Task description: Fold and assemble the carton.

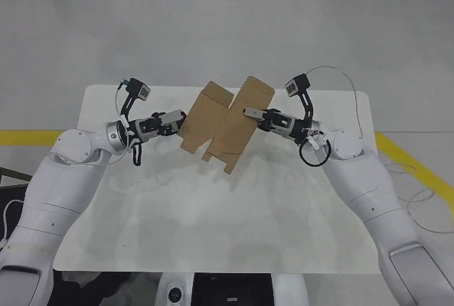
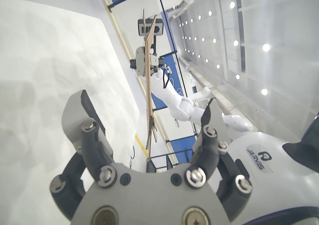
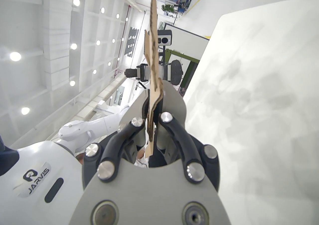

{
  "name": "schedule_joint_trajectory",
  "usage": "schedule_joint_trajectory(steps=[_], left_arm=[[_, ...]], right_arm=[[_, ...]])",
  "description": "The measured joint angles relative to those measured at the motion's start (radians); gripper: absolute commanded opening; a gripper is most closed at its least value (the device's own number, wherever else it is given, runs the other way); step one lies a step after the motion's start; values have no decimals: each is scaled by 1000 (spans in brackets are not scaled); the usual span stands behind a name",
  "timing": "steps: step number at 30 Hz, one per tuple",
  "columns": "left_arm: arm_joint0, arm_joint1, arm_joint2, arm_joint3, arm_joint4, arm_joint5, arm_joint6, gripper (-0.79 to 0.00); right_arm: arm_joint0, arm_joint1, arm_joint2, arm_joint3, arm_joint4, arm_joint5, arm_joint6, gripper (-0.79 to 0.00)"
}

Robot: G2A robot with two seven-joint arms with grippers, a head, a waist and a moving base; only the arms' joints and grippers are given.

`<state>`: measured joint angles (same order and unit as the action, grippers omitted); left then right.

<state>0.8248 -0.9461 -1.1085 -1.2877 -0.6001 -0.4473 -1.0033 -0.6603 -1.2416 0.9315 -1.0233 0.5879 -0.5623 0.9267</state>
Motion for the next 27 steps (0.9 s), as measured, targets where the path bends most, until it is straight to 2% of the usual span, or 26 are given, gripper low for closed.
schedule_joint_trajectory(steps=[9,18,19,20,21,23,24,25,26,27], left_arm=[[41,-8,-15,-29,12,37,116,0],[63,-15,-30,-60,10,63,133,0],[63,-15,-31,-61,14,64,135,-77],[64,-16,-32,-62,19,65,137,-277],[64,-17,-32,-63,25,67,140,-425],[64,-19,-32,-63,32,70,144,-557],[63,-20,-32,-62,35,71,145,-591],[63,-21,-32,-62,37,72,145,-686],[62,-22,-32,-61,39,73,145,-748],[61,-23,-32,-61,42,73,144,-785]], right_arm=[[-21,-24,-12,-43,-32,23,-179,-785],[-16,-48,-33,-24,-59,31,-224,-785],[-15,-49,-33,-21,-60,31,-225,-785],[-15,-51,-34,-18,-61,32,-227,-785],[-14,-53,-33,-14,-62,32,-228,-785],[-13,-56,-32,-8,-63,32,-229,-785],[-12,-58,-31,-4,-65,32,-230,-785],[-11,-59,-30,-1,-66,32,-230,-785],[-11,-60,-29,2,-67,32,-230,-785],[-10,-62,-28,5,-68,32,-231,-785]])
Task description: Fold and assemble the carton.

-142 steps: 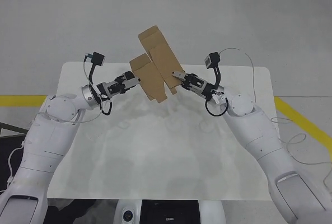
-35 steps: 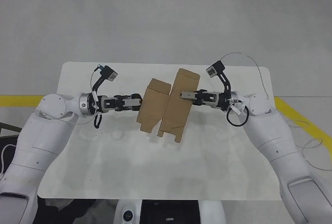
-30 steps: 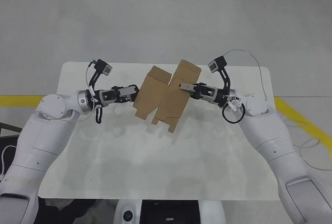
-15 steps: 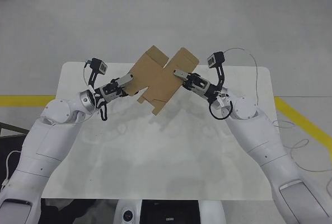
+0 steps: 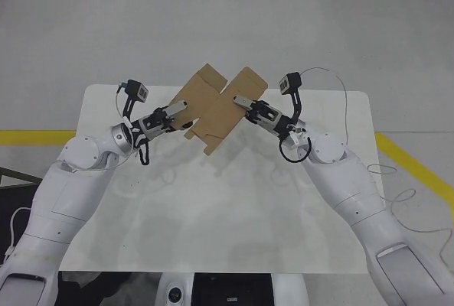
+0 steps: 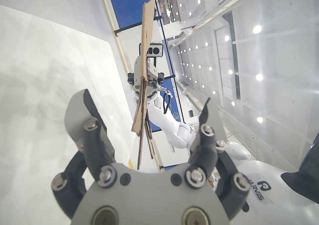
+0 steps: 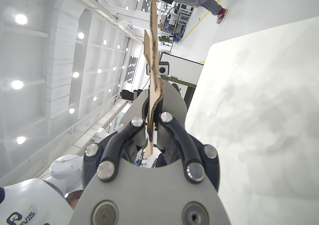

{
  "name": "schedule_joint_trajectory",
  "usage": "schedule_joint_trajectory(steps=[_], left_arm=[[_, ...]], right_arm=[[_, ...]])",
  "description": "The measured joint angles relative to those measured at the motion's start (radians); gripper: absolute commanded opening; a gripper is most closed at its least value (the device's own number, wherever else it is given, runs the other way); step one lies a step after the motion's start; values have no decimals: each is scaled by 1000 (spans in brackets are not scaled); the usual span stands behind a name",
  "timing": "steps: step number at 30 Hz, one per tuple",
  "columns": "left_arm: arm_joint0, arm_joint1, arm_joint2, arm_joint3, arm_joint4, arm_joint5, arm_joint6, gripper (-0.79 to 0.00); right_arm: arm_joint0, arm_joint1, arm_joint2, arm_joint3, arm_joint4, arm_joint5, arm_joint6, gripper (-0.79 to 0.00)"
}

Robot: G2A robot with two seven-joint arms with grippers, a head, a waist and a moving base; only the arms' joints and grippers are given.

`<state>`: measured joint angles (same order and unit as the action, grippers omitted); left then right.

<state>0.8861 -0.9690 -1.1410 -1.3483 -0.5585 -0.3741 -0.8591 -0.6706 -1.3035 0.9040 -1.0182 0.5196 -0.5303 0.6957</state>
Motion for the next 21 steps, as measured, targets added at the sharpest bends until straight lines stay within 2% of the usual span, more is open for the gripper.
schedule_joint_trajectory(steps=[12,13,14,21], left_arm=[[-4,-12,-1,18,14,20,0,-785],[-5,-13,-1,20,13,21,0,-785],[-5,-14,-2,23,13,22,0,-785],[-17,-17,-18,59,0,36,-25,-785]], right_arm=[[4,-12,17,18,-11,2,23,-785],[3,-12,19,18,-13,2,26,-554],[3,-13,19,16,-14,3,33,0],[-3,-2,64,2,-17,-21,110,0]])
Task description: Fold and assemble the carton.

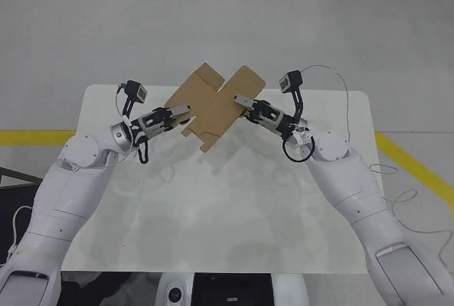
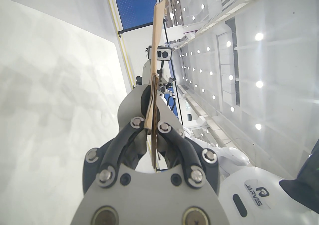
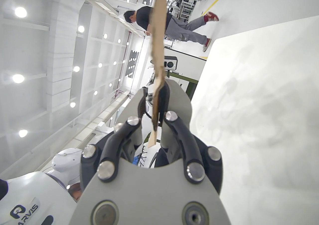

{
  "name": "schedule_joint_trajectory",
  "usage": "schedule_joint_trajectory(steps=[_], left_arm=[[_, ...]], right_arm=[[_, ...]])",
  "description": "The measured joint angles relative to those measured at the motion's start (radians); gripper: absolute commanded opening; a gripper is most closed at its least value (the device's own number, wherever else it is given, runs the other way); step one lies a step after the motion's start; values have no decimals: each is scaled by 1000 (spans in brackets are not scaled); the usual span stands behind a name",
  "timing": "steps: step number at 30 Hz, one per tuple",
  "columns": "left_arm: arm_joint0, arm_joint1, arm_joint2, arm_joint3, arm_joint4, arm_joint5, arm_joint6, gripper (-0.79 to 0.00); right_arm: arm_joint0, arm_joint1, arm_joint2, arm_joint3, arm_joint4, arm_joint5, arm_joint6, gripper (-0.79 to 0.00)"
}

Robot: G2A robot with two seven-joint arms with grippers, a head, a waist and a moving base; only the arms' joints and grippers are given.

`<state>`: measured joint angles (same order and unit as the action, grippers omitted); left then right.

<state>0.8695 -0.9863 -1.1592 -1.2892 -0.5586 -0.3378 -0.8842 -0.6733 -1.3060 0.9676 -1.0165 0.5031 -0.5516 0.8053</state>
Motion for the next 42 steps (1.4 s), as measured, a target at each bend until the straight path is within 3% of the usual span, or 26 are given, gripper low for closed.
schedule_joint_trajectory(steps=[11,16,21,25,33,42], left_arm=[[-56,8,-45,74,2,-16,-180,-785],[-58,10,-47,78,-2,-26,-262,-785],[-43,11,-43,71,-13,-24,-323,-785],[-30,13,-43,62,-15,-25,-374,-785],[-18,20,-46,31,-16,-41,-499,-785],[-13,21,-37,11,-25,-44,-554,-785]], right_arm=[[9,40,83,52,44,-127,347,0],[10,65,83,19,56,-61,402,0],[34,88,96,83,92,8,471,0],[47,98,82,111,51,16,479,0],[41,119,58,67,110,57,520,0],[28,136,-1,46,153,62,525,0]])
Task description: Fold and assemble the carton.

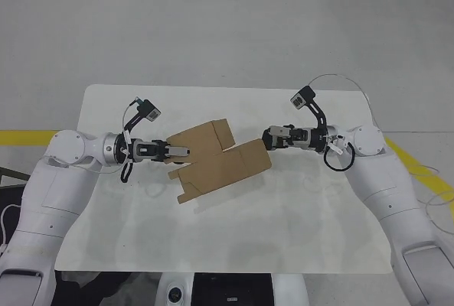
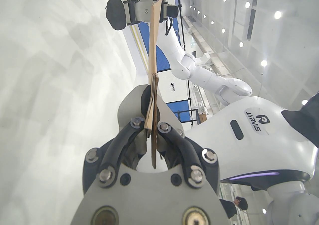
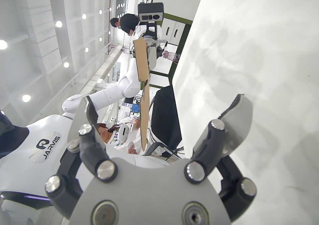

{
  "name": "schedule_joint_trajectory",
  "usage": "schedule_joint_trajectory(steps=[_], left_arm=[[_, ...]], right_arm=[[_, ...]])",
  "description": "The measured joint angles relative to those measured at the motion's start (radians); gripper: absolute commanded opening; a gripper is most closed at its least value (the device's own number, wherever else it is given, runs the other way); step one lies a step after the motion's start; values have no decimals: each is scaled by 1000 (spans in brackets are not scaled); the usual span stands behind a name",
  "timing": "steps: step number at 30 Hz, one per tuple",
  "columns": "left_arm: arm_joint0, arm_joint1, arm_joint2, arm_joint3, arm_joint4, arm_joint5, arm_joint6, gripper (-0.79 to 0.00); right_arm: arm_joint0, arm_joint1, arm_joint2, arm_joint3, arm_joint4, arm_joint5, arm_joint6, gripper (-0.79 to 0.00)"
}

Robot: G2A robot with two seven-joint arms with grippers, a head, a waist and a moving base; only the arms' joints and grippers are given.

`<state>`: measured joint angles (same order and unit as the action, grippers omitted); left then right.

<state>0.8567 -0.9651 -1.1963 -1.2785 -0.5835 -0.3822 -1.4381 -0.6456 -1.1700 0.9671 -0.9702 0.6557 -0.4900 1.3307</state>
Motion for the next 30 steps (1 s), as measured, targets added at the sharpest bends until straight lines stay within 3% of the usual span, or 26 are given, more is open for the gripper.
schedule_joint_trajectory(steps=[30], left_arm=[[-9,-9,31,23,5,-1,14,-785]], right_arm=[[-21,19,-149,-127,78,32,32,0]])
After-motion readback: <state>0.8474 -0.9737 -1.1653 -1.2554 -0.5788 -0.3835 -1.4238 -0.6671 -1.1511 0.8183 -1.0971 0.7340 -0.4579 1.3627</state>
